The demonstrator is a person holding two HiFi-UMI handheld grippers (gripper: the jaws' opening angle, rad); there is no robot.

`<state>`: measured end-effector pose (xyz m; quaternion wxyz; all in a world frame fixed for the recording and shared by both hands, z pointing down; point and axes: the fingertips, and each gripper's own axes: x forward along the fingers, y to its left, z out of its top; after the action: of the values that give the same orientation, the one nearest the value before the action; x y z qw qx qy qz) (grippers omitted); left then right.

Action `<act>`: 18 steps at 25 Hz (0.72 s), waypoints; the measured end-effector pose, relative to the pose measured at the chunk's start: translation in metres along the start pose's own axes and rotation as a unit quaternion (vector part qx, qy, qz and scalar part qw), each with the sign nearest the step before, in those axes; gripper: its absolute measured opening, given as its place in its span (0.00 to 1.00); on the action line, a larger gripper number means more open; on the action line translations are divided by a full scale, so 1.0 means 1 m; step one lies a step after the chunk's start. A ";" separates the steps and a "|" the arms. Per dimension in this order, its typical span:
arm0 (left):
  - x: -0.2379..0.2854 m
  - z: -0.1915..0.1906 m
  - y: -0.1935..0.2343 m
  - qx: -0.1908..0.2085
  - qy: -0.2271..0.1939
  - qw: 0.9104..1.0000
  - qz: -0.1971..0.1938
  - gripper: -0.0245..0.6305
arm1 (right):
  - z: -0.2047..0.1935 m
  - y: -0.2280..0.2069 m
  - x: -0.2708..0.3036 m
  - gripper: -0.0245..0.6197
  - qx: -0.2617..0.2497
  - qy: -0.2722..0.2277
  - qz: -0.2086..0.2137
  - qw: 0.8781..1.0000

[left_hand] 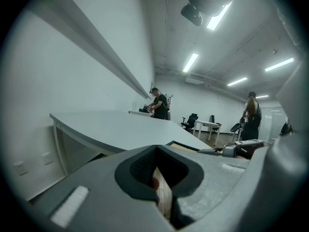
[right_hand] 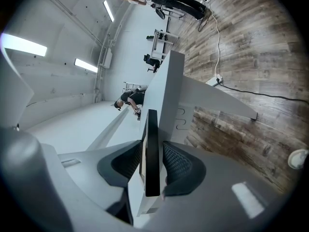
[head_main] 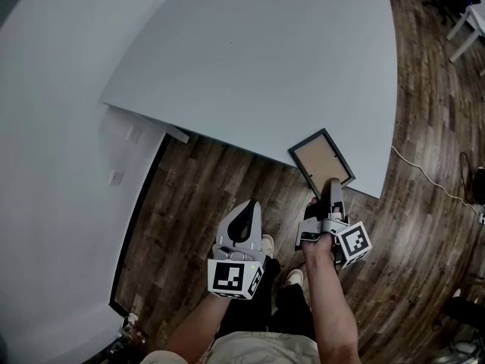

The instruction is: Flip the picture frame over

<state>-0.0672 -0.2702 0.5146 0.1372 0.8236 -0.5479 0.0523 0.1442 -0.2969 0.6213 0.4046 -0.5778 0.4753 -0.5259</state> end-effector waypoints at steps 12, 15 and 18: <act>-0.001 0.006 -0.009 0.002 -0.010 1.000 -0.002 0.04 | 0.005 0.003 -0.009 0.43 -0.016 0.007 0.010 1.000; -0.005 0.013 -0.014 0.005 -0.016 1.000 -0.004 0.04 | 0.009 0.005 -0.016 0.44 -0.025 0.008 0.008 1.000; -0.009 0.018 -0.021 0.007 -0.021 1.000 -0.004 0.04 | 0.016 0.008 -0.023 0.44 -0.035 0.008 0.009 0.999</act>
<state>-0.0526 -0.2599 0.4918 0.1202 0.8277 -0.5469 0.0377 0.1593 -0.2764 0.6066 0.3846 -0.5833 0.5019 -0.5098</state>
